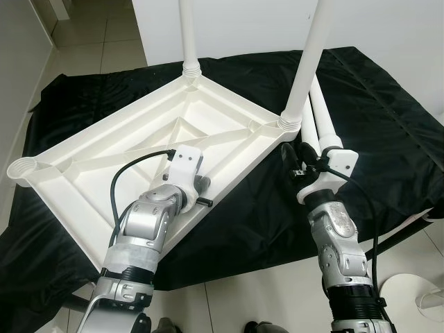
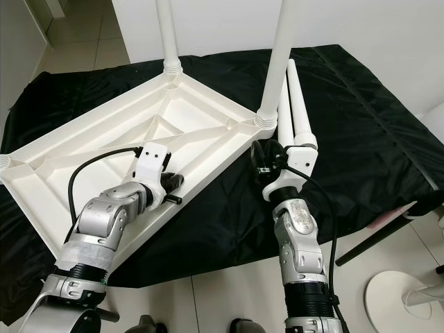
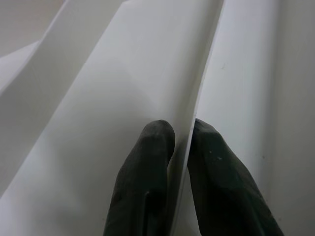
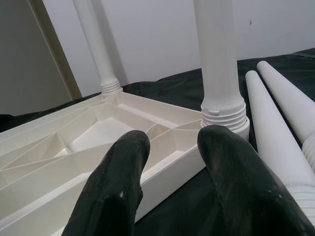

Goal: Building children table

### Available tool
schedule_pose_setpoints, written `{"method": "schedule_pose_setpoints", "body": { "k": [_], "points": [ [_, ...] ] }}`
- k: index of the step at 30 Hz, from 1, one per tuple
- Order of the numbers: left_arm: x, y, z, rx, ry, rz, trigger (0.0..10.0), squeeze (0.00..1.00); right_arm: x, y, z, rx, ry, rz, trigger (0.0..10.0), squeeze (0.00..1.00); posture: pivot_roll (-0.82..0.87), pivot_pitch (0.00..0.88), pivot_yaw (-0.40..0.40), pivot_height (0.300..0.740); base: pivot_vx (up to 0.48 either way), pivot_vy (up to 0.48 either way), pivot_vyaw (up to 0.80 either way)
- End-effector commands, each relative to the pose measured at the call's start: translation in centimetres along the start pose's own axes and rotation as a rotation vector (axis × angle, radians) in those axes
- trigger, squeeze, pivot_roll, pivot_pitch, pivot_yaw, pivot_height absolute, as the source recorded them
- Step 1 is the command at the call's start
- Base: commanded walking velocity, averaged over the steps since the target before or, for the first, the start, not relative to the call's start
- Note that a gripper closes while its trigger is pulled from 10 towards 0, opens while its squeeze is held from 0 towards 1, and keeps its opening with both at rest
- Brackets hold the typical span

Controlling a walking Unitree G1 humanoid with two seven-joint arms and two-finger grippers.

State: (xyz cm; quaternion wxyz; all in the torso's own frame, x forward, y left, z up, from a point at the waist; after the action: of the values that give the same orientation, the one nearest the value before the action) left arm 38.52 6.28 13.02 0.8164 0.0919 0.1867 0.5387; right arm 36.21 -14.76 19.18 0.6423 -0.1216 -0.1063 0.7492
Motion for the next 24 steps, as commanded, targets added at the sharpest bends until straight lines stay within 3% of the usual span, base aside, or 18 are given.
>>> {"method": "schedule_pose_setpoints", "body": {
  "k": [1, 2, 3, 5, 6, 7, 8, 9, 10, 11, 12, 13, 15, 16, 18, 20, 22, 24],
  "points": [
    [3.2, 0.6, 2.7, -0.152, -0.002, 0.323, 10.0, 0.00, 0.3, -0.1, -0.2, 0.001, -0.001, 0.002, 10.0, 0.00, -0.04, 0.097, 0.072, 0.740, 0.000, 0.000, 0.00],
    [3.2, 0.6, 2.7, -0.152, -0.002, 0.323, 10.0, 0.00, 0.3, -0.1, -0.2, 0.001, -0.001, 0.002, 10.0, 0.00, -0.04, 0.097, 0.072, 0.740, 0.000, 0.000, 0.00],
    [1.7, 0.4, 3.6, -0.201, -0.035, 0.246, 10.0, 0.00, 0.4, 0.0, -0.2, 0.003, -0.002, 0.002, 10.0, 0.00, -0.04, 0.100, 0.070, 0.740, 0.000, 0.000, 0.00],
    [1.2, 0.4, 4.0, -0.224, -0.054, 0.222, 10.0, 0.00, 0.4, 0.0, -0.2, 0.003, -0.002, 0.002, 10.0, 0.00, -0.04, 0.100, 0.070, 0.740, 0.000, 0.000, 0.00],
    [0.5, 0.6, 4.4, -0.254, -0.035, 0.161, 10.0, 1.00, 0.3, 0.1, -0.2, 0.004, -0.002, 0.002, 10.0, 0.00, -0.04, 0.101, 0.071, 0.740, 0.000, 0.000, 0.00],
    [0.5, 0.6, 4.4, -0.254, -0.035, 0.161, 10.0, 1.00, 0.3, 0.1, -0.2, 0.004, -0.002, 0.002, 10.0, 0.00, -0.04, 0.101, 0.071, 0.740, 0.000, 0.000, 0.00],
    [-0.8, 1.0, 4.8, -0.287, 0.004, 0.060, 10.0, 1.00, 0.3, 0.1, -0.3, 0.005, -0.001, 0.002, 10.0, 0.00, -0.04, 0.102, 0.070, 0.740, 0.000, 0.000, 0.00],
    [-0.8, 1.0, 4.8, -0.287, 0.004, 0.060, 10.0, 1.00, 0.3, 0.1, -0.3, 0.005, -0.001, 0.002, 10.0, 0.00, -0.04, 0.102, 0.070, 0.740, 0.000, 0.000, 0.00],
    [-2.9, 2.1, 5.8, -0.352, 0.002, -0.091, 10.0, 1.00, 0.2, 0.2, -0.3, 0.007, 0.001, 0.002, 10.0, 0.00, -0.04, 0.103, 0.070, 0.740, 0.000, 0.000, 0.00],
    [-2.9, 2.1, 5.8, -0.352, 0.002, -0.091, 10.0, 1.00, 0.2, 0.2, -0.3, 0.007, 0.001, 0.002, 10.0, 0.00, -0.04, 0.103, 0.070, 0.740, 0.000, 0.000, 0.00],
    [-3.7, 2.8, 6.2, -0.391, -0.062, -0.136, 10.0, 1.00, 0.2, 0.3, -0.4, 0.008, 0.002, 0.003, 10.0, 0.00, -0.04, 0.104, 0.068, 0.740, 0.000, 0.000, 0.00],
    [-3.9, 3.4, 6.5, -0.421, -0.098, -0.152, 10.0, 0.84, 0.2, 0.3, -0.4, 0.010, 0.003, 0.005, 10.0, 0.00, -0.04, 0.104, 0.068, 0.740, 0.000, 0.000, 0.00],
    [-3.9, 3.4, 6.5, -0.421, -0.098, -0.152, 10.0, 0.84, 0.2, 0.3, -0.4, 0.010, 0.003, 0.005, 10.0, 0.00, -0.04, 0.104, 0.068, 0.740, 0.000, 0.000, 0.00],
    [-4.1, 3.9, 6.8, -0.452, -0.099, -0.174, 10.0, 0.00, 0.2, 0.4, -0.4, 0.012, 0.003, 0.006, 10.0, 0.00, -0.04, 0.106, 0.067, 0.740, 0.000, 0.000, 0.00],
    [-4.1, 3.9, 6.8, -0.452, -0.099, -0.174, 10.0, 0.00, 0.2, 0.4, -0.4, 0.012, 0.003, 0.006, 10.0, 0.00, -0.04, 0.106, 0.067, 0.740, 0.000, 0.000, 0.00],
    [-4.4, 5.3, 6.7, -0.479, -0.100, -0.247, 10.0, 0.00, 0.3, 0.4, -0.5, 0.014, 0.004, 0.012, 10.0, 0.00, -0.04, 0.108, 0.064, 0.740, 0.000, 0.000, 0.00],
    [-4.5, 7.0, 6.3, -0.508, -0.168, -0.317, 10.0, 0.00, 0.3, 0.5, -0.6, 0.018, 0.008, 0.017, 10.0, 0.00, -0.03, 0.110, 0.058, 0.740, 0.000, 0.000, 0.00],
    [-4.4, 7.6, 6.1, -0.519, -0.174, -0.339, 10.0, 0.00, 0.4, 0.5, -0.7, 0.020, 0.008, 0.020, 10.0, 0.00, -0.03, 0.110, 0.057, 0.740, 0.000, 0.000, 0.00]
  ]
}}
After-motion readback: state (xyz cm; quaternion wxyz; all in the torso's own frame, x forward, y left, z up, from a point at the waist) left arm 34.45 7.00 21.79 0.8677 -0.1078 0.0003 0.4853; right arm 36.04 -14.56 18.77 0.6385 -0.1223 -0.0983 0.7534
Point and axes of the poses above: a point about 5 cm out from each wrist's last joint towards the gripper, its own y axis pointing back from the gripper into the wrist, its own z axis along the axis of the wrist's last joint, x = y × z, the point moved 6 cm from there along -y, pointing out of the wrist towards the gripper, and after that the axes turned 11 degrees about y, right-handed, at the moved point
